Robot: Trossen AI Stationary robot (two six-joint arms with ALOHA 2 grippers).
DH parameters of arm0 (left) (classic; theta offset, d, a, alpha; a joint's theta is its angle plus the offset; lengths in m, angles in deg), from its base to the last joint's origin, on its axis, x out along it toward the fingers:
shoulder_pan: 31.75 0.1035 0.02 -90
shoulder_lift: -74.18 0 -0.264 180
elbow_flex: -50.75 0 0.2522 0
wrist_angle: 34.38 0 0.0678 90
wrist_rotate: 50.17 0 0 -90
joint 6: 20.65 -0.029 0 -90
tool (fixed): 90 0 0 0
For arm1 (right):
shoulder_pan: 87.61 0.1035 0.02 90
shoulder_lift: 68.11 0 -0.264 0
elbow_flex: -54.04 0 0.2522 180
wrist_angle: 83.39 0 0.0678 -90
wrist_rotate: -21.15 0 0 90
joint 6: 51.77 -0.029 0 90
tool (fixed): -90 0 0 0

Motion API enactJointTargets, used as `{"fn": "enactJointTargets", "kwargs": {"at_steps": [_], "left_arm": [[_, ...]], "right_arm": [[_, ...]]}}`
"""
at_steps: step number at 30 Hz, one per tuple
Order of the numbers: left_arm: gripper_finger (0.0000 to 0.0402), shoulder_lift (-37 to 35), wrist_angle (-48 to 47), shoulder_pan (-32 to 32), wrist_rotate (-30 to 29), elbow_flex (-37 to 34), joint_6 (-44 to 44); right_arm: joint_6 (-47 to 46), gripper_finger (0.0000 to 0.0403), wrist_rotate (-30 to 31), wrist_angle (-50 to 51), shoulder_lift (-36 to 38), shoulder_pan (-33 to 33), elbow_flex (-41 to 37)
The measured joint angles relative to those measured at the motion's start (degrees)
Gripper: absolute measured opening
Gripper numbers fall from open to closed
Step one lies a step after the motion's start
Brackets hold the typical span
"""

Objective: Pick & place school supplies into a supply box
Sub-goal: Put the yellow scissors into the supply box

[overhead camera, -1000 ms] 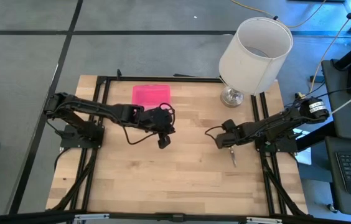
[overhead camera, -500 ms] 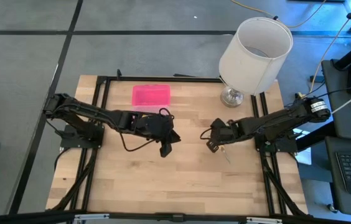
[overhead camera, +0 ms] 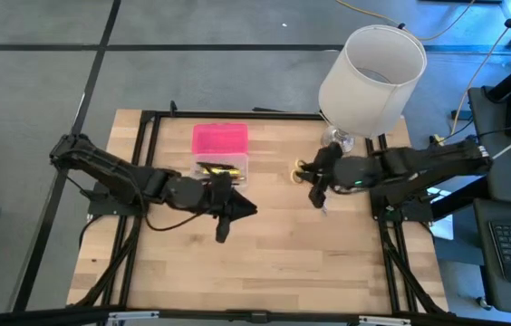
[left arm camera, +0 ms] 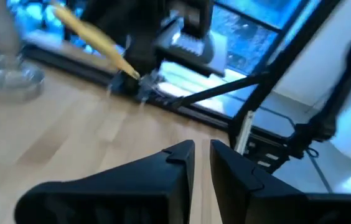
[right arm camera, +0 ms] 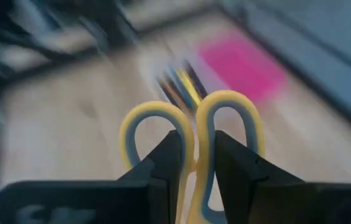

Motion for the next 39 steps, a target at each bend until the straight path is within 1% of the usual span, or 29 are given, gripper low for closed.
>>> {"fn": "enactJointTargets", "kwargs": {"at_steps": [3, 5, 9, 12, 14, 16, 19, 22, 24, 26, 29, 33, 36, 39], "left_arm": [[0.0046, 1.1, 3.1, -0.9, 0.0, 0.0, -3.3], [0.0054, 2.3, 6.0, -1.3, 0.1, 0.0, -4.2], [0.0086, 5.4, 13.3, -1.2, 2.4, 0.0, -7.7], [0.0117, 8.1, 18.4, -0.7, 3.1, 0.0, -7.8], [0.0138, 9.7, 21.7, -0.4, 3.5, 0.0, -7.2], [0.0156, 11.3, 25.6, 0.2, 6.6, 0.0, -6.7], [0.0178, 13.6, 34.5, 1.3, 14.4, 0.0, -6.9], [0.0189, 15.6, 44.5, 2.5, 21.1, 0.0, -7.1], [0.0191, 16.8, 48.5, 3.3, 24.5, 0.0, -7.1], [0.0191, 17.5, 49.7, 4.0, 26.4, 0.0, -7.1], [0.0190, 18.5, 50.7, 4.7, 26.2, 0.0, -7.1], [0.0191, 19.8, 54.7, 5.4, 27.3, 0.0, -7.2], [0.0191, 19.9, 56.3, 5.4, 30.3, 0.0, -7.3], [0.0189, 19.9, 56.5, 5.3, 31.6, 0.0, -7.3]], "right_arm": [[6.9, 0.0084, -0.7, -7.8, 1.6, 1.8, 3.4], [11.0, 0.0086, -2.7, -13.6, 1.9, 2.9, 4.7], [17.6, 0.0083, -9.7, -23.8, 1.9, 5.1, 5.3], [20.9, 0.0082, -15.1, -31.0, 1.9, 6.3, 4.4], [22.3, 0.0082, -20.0, -34.7, 1.8, 6.7, 3.7], [22.4, 0.0083, -24.9, -38.2, 1.8, 7.0, 3.3], [22.4, 0.0083, -31.0, -42.8, 1.5, 7.4, 2.9], [22.1, 0.0083, -36.1, -46.7, 0.2, 7.4, 2.9], [22.1, 0.0083, -38.8, -49.3, -0.9, 7.4, 2.9], [22.1, 0.0083, -40.2, -52.0, -2.1, 7.4, 2.9], [22.3, 0.0084, -42.5, -55.4, -4.2, 7.4, 2.9], [22.3, 0.0084, -45.4, -58.3, -6.6, 7.3, 2.9], [22.2, 0.0084, -46.5, -60.2, -8.3, 7.3, 2.9], [22.3, 0.0084, -46.6, -62.7, -9.6, 7.3, 2.8]]}}
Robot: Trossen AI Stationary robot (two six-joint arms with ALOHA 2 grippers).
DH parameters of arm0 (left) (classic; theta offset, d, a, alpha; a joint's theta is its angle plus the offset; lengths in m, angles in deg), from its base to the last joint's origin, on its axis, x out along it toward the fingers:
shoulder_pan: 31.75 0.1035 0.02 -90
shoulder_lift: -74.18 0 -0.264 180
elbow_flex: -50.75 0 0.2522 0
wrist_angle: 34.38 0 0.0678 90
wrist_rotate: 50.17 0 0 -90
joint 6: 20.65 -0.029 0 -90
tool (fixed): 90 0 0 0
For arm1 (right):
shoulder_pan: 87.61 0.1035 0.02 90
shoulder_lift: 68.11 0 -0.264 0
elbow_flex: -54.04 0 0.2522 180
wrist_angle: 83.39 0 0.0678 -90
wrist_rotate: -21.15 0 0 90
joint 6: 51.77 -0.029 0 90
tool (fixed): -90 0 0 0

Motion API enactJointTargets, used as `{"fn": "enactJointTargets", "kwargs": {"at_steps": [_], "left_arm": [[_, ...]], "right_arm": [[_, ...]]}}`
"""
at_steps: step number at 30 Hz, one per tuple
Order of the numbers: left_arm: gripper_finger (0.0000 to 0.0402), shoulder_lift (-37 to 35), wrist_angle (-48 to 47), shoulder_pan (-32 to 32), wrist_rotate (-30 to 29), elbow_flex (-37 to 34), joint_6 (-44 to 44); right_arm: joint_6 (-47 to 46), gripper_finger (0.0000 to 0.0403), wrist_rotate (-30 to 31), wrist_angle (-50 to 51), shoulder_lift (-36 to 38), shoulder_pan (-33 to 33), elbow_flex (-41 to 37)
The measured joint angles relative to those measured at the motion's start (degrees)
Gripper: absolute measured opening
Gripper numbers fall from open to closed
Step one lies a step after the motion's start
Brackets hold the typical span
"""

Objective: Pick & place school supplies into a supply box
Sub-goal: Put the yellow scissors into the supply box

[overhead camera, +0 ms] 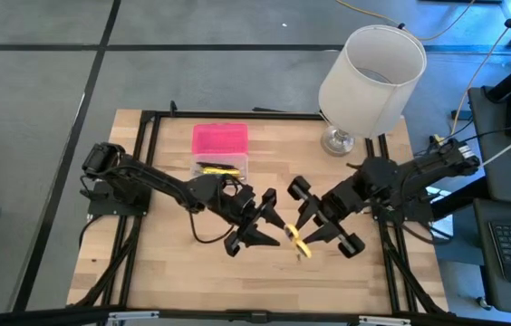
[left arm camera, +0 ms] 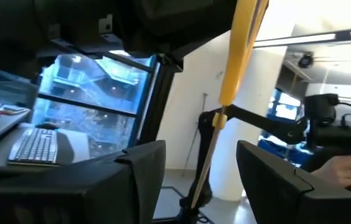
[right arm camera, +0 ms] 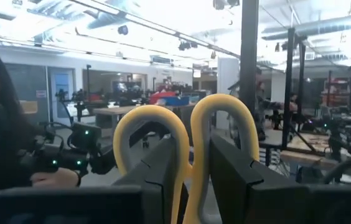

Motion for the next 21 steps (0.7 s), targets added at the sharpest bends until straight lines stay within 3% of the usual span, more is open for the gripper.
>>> {"fn": "enactJointTargets", "kwargs": {"at_steps": [21], "left_arm": [[0.0186, 0.0, 4.6, -1.5, 8.3, 0.0, 0.0]], "right_arm": [[-1.9, 0.0084, -1.2, -7.9, -7.1, -3.6, 0.0]]}}
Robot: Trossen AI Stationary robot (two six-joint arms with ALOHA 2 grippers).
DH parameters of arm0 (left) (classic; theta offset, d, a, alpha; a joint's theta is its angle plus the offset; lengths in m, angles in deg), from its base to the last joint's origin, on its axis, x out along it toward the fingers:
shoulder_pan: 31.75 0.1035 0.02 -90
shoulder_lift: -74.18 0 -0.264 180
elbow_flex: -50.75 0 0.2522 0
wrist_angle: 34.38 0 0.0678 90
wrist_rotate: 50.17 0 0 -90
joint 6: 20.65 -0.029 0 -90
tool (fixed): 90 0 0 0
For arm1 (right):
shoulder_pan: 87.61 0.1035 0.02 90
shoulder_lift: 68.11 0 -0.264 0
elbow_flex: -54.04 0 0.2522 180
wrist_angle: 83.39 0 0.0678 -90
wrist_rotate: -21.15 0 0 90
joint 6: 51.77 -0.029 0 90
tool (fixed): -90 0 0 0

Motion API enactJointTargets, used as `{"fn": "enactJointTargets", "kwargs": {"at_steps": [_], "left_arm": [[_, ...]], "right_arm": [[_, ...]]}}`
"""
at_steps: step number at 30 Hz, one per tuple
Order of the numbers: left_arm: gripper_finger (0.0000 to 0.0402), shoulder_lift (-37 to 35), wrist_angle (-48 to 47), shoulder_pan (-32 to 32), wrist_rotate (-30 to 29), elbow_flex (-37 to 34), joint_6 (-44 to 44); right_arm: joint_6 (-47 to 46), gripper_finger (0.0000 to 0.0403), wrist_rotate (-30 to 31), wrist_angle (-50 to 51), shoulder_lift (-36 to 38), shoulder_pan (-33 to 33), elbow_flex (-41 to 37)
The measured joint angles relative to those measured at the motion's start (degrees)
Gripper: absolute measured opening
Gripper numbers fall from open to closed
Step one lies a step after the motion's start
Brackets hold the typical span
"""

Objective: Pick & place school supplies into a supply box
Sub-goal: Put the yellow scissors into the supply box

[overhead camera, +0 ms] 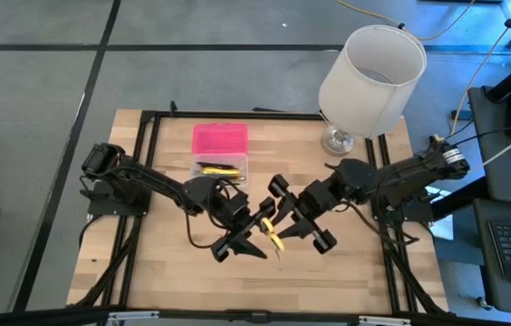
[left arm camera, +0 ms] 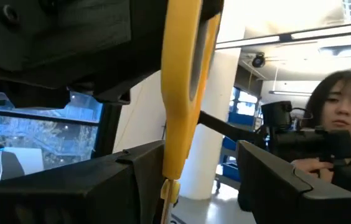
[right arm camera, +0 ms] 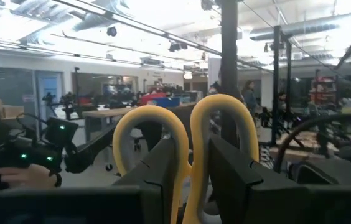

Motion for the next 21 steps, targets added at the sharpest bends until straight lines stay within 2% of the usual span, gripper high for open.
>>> {"fn": "enactJointTargets", "kwargs": {"at_steps": [7, 21], "left_arm": [[0.0172, 0.0, 0.2, 0.0, -0.3, 0.0, -3.0], [0.0057, 0.0, 0.0, 0.1, -0.4, 0.0, -3.4]], "right_arm": [[0.3, 0.0084, -0.6, -0.5, 0.0, -0.3, 0.0], [1.5, 0.0084, -1.5, -0.4, 0.0, -0.2, 0.0]]}}
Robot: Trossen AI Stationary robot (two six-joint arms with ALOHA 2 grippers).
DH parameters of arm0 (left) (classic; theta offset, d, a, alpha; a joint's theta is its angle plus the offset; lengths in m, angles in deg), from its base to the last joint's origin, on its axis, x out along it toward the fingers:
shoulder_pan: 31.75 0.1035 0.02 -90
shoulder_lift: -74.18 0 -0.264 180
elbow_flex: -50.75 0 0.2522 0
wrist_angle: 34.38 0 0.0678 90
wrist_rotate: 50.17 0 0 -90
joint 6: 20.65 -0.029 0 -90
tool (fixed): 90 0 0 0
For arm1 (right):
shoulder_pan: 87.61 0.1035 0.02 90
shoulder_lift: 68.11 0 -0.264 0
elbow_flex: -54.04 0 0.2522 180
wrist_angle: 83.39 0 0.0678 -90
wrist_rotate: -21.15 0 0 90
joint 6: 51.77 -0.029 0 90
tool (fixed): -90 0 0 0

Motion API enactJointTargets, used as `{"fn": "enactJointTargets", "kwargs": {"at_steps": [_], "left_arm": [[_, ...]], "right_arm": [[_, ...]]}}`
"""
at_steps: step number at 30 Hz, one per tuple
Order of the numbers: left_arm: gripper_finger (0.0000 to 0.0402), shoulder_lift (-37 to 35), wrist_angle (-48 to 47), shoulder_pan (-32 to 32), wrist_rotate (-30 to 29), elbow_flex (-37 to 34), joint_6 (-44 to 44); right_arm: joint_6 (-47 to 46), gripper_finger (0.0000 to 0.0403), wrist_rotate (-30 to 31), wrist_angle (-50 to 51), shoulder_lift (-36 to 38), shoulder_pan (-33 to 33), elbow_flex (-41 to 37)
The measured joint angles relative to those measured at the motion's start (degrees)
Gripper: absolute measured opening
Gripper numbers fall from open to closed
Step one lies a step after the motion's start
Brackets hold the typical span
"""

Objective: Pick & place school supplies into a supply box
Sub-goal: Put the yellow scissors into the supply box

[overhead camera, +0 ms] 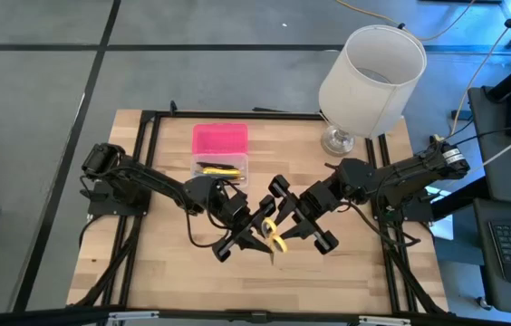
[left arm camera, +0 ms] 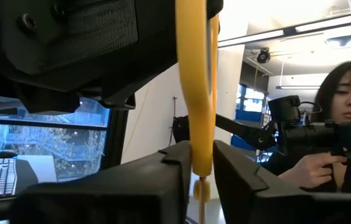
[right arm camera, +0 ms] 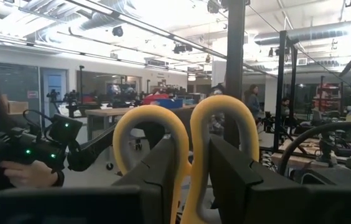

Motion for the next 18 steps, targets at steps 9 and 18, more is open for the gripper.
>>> {"fn": "enactJointTargets", "kwargs": {"at_steps": [9, 18], "left_arm": [[0.0018, 0.0, -0.3, 0.3, 0.3, 0.0, -1.0], [0.0021, -0.1, 0.2, 0.8, 0.6, 0.0, -1.2]], "right_arm": [[0.1, 0.0108, -0.5, 1.3, 0.1, 0.0, 0.1], [-3.1, 0.0214, -2.2, 3.8, 1.5, 0.0, 0.1]]}}
